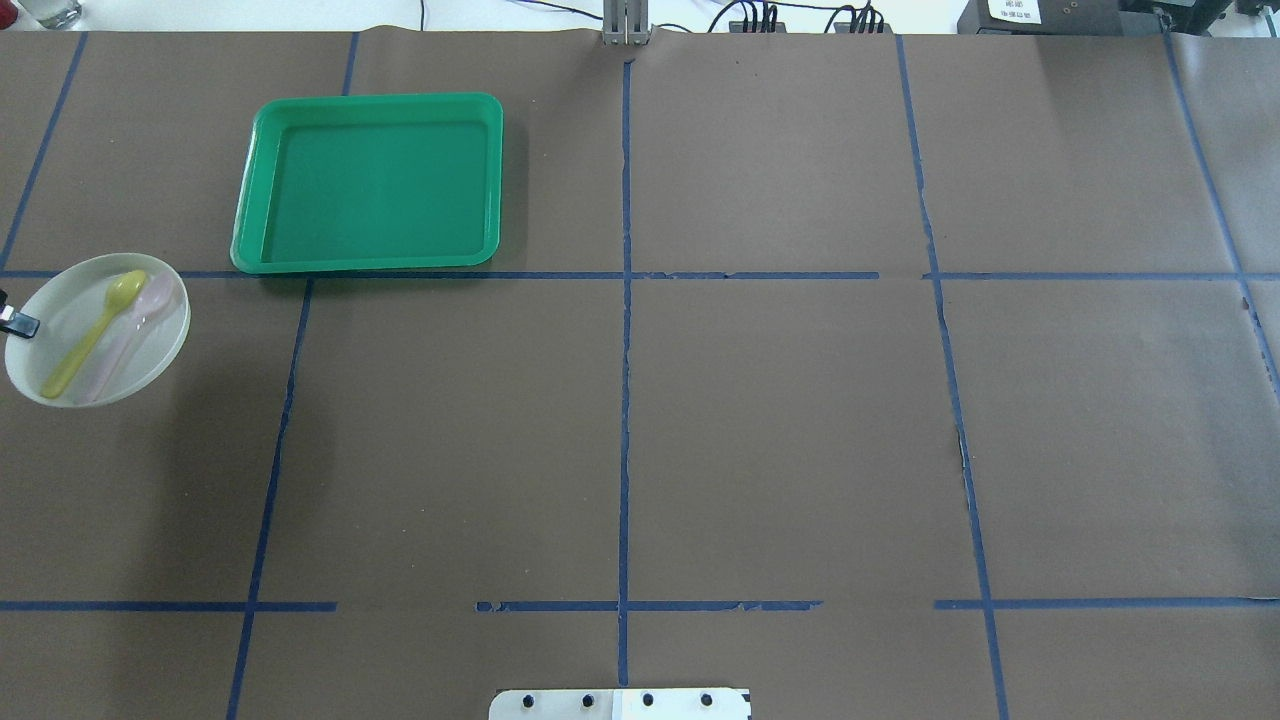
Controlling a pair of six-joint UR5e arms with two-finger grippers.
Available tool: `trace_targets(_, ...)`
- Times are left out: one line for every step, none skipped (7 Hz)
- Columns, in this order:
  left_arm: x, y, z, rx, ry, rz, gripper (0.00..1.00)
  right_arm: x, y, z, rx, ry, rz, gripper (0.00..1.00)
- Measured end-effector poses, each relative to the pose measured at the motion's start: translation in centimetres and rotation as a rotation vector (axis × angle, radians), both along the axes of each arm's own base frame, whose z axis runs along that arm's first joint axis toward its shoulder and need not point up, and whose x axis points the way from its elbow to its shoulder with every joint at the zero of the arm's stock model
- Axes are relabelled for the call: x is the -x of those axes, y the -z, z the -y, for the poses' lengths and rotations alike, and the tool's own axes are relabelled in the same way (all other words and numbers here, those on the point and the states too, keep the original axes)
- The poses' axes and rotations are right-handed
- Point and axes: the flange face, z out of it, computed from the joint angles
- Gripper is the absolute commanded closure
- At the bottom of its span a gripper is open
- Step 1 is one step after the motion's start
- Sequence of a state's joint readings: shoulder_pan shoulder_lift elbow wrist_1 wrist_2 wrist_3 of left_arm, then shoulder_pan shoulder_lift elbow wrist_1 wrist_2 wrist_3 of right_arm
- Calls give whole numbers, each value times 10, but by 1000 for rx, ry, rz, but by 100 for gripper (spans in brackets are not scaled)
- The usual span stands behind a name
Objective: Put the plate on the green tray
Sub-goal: 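Lift the white plate with spoons and carry it toward the green tray, then lower the plate onto the green tray and open the left gripper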
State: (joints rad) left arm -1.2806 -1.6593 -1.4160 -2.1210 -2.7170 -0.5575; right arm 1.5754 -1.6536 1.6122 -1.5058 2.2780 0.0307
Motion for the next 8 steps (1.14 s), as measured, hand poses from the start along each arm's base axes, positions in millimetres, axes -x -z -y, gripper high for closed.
trace_targets(-9, 31, 35, 44, 58, 36, 100, 0, 0, 0, 0, 0, 0, 0)
trace_targets(-28, 57, 69, 89, 113, 75, 100, 0, 0, 0, 0, 0, 0, 0)
trace_targets(-57, 74, 95, 130, 131, 99, 100, 0, 0, 0, 0, 0, 0, 0)
trace_targets(-85, 85, 116, 157, 137, 116, 100, 0, 0, 0, 0, 0, 0, 0)
trace_targets(-103, 90, 134, 175, 158, 123, 100, 0, 0, 0, 1, 0, 0, 0)
trace_targets(-119, 88, 146, 191, 186, 115, 100, 0, 0, 0, 0, 0, 0, 0)
trace_targets(-136, 90, 156, 213, 220, 110, 100, 0, 0, 0, 0, 0, 0, 0)
trace_targets(-151, 98, 165, 242, 255, 107, 100, 0, 0, 0, 0, 0, 0, 0)
